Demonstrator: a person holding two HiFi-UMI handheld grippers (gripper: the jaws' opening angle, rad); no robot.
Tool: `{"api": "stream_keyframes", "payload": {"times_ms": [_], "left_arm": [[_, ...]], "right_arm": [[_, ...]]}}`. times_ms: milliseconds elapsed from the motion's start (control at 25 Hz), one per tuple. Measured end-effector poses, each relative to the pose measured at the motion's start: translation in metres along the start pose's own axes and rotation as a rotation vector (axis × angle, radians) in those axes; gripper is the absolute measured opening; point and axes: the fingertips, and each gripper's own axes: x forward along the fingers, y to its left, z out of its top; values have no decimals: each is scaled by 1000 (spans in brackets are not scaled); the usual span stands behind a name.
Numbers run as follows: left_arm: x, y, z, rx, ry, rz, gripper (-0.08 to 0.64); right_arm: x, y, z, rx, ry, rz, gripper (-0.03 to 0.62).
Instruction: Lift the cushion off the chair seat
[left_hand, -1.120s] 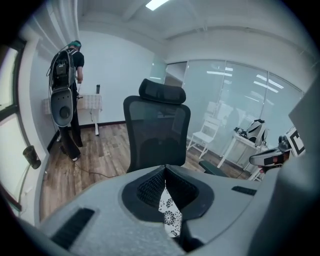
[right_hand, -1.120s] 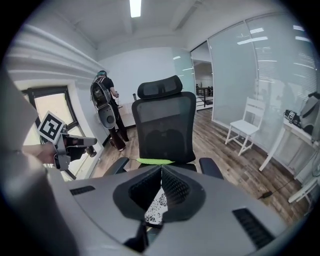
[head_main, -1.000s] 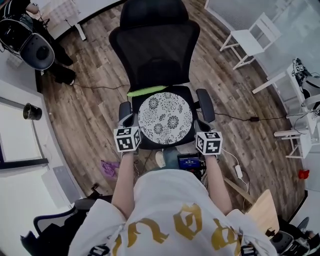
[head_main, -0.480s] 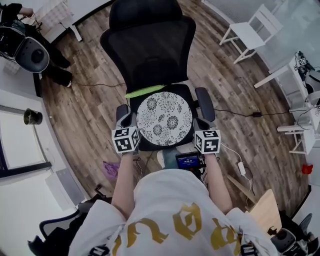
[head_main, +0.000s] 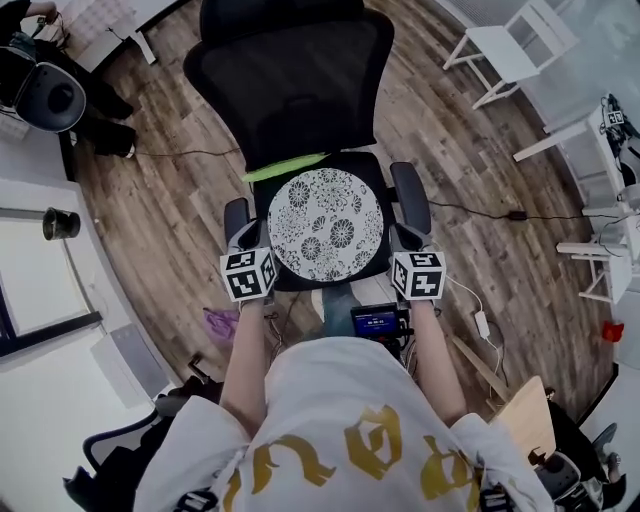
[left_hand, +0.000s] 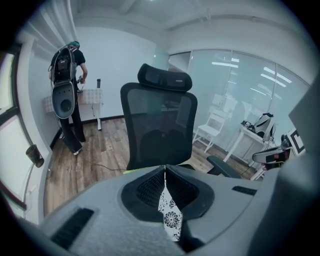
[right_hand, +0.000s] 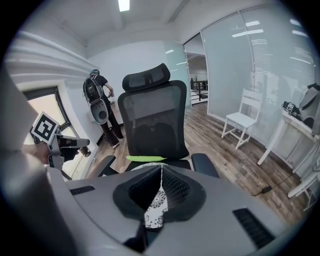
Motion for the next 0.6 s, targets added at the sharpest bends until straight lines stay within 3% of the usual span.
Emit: {"api": "stream_keyframes", "payload": {"times_ms": [240, 600], "left_arm": [[19, 0, -11, 61, 38, 18, 11], [49, 0, -33, 59, 120, -14, 12]], "right_arm": [[20, -3, -13, -14, 39, 16, 12], [53, -2, -25, -40, 79, 34, 12]]}}
